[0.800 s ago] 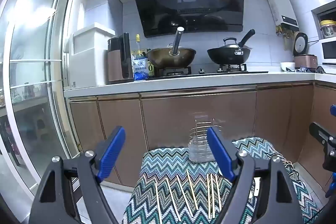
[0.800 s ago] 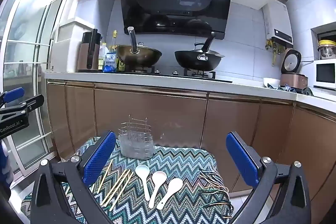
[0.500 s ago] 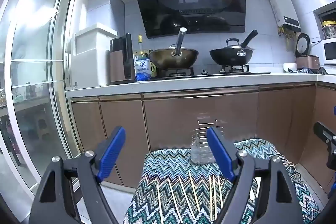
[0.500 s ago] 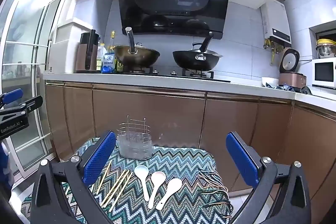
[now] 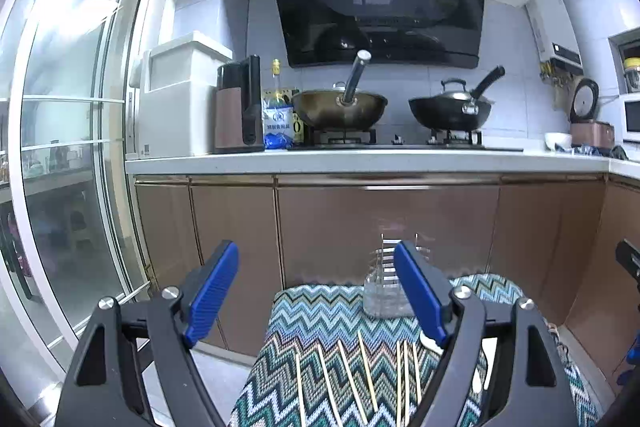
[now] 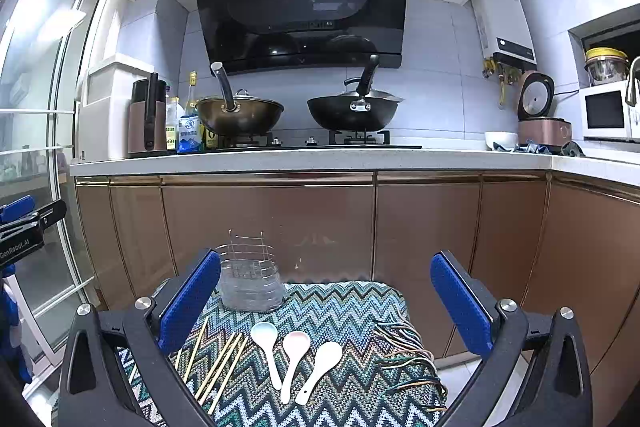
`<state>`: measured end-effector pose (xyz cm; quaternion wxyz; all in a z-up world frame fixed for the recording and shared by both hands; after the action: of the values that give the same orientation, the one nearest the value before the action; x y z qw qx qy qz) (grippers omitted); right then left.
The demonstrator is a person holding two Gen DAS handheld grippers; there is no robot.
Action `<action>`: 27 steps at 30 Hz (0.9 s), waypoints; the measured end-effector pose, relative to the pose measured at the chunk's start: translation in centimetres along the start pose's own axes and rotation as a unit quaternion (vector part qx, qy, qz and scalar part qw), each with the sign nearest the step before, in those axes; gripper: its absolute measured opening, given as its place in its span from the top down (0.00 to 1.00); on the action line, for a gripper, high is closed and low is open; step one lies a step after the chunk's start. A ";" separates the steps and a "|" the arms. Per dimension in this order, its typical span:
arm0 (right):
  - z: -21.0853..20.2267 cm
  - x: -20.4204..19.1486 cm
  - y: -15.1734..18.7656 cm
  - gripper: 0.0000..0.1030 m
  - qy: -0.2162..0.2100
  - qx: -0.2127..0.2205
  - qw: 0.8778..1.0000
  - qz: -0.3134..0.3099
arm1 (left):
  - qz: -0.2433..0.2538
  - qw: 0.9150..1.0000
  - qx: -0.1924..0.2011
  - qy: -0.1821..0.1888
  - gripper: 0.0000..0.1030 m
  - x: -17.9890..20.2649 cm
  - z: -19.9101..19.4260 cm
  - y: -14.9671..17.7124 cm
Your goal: Organize utensils
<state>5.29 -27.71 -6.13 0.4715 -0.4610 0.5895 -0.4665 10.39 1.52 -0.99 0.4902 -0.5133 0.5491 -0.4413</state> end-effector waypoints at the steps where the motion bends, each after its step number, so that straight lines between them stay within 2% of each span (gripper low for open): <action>1: 0.0 0.1 0.0 0.00 0.000 0.000 1.000 0.001 | -0.001 1.000 0.001 -0.001 0.23 0.0 0.1 -0.2; 7: 0.7 0.5 -0.3 0.00 -0.009 -0.011 1.000 0.018 | -0.001 1.000 -0.003 0.006 0.23 0.6 1.0 -1.3; 13: 2.5 0.9 0.0 0.00 0.008 -0.033 0.999 0.004 | -0.002 1.000 0.003 0.001 0.23 1.5 1.8 -2.2; 27: 5.7 2.1 0.2 0.00 0.009 -0.051 0.999 -0.005 | -0.027 0.999 0.044 -0.008 0.23 3.3 3.5 -4.7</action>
<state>10.67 -30.37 -7.24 0.4398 -0.4829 0.6145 -0.4425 14.45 -2.12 2.91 0.5051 -0.5090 0.5112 -0.4738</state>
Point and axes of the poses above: each gripper's, at about its wrist camera, not at the fingertips, and z roughly the way its jaws point, x to its right, y to its underside, the point moved 9 cm from there along z, roughly the way its jaws point, and after that the axes turned 4 degrees about z, right-handed, at the moved point
